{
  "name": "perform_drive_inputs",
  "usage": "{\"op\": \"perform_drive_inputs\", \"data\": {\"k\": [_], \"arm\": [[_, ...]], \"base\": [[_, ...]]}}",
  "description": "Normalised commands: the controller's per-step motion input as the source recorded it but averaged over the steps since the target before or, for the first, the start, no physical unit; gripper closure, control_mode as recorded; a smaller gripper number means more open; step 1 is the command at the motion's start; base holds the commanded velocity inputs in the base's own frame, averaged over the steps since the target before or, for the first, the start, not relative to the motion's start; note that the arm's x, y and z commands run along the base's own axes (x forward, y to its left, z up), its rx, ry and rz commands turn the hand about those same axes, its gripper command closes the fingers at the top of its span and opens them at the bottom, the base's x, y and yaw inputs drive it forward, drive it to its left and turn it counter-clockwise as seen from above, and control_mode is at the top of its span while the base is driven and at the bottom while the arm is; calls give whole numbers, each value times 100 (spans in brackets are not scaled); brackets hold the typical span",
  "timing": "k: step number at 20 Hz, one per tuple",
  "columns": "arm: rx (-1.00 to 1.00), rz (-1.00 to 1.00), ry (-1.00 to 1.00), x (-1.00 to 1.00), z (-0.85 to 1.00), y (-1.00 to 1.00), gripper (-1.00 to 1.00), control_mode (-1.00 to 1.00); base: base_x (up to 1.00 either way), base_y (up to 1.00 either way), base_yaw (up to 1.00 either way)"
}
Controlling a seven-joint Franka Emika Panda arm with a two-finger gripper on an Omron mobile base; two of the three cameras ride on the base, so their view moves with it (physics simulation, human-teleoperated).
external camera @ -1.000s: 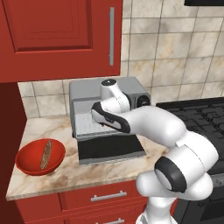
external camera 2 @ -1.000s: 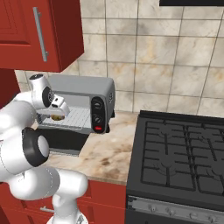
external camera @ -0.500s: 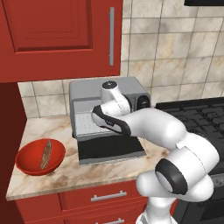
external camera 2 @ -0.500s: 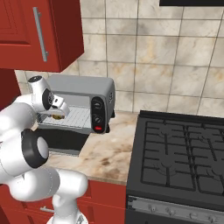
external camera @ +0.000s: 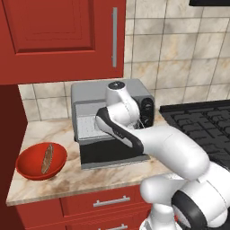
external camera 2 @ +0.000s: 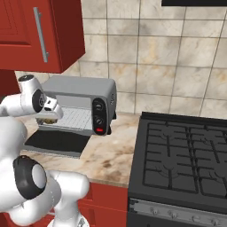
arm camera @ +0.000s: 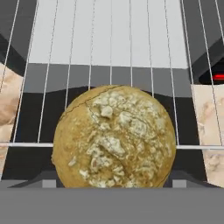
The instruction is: Pick up the heated bread from the toaster oven and place it in the bowl. Then move the bread bowl to the dining counter.
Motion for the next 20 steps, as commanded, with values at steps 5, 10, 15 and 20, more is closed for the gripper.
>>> {"op": "perform_drive_inputs", "data": {"k": [5,10,15,20], "arm": [[0,24,1,-99,46,63,100,-100],[0,21,4,-53,17,100,100,-100],[0,14,2,-17,1,100,100,-100],[0,9,1,0,-10,100,100,-100]], "base": [[0,0,0],[0,0,0],[0,0,0],[0,0,0]]}}
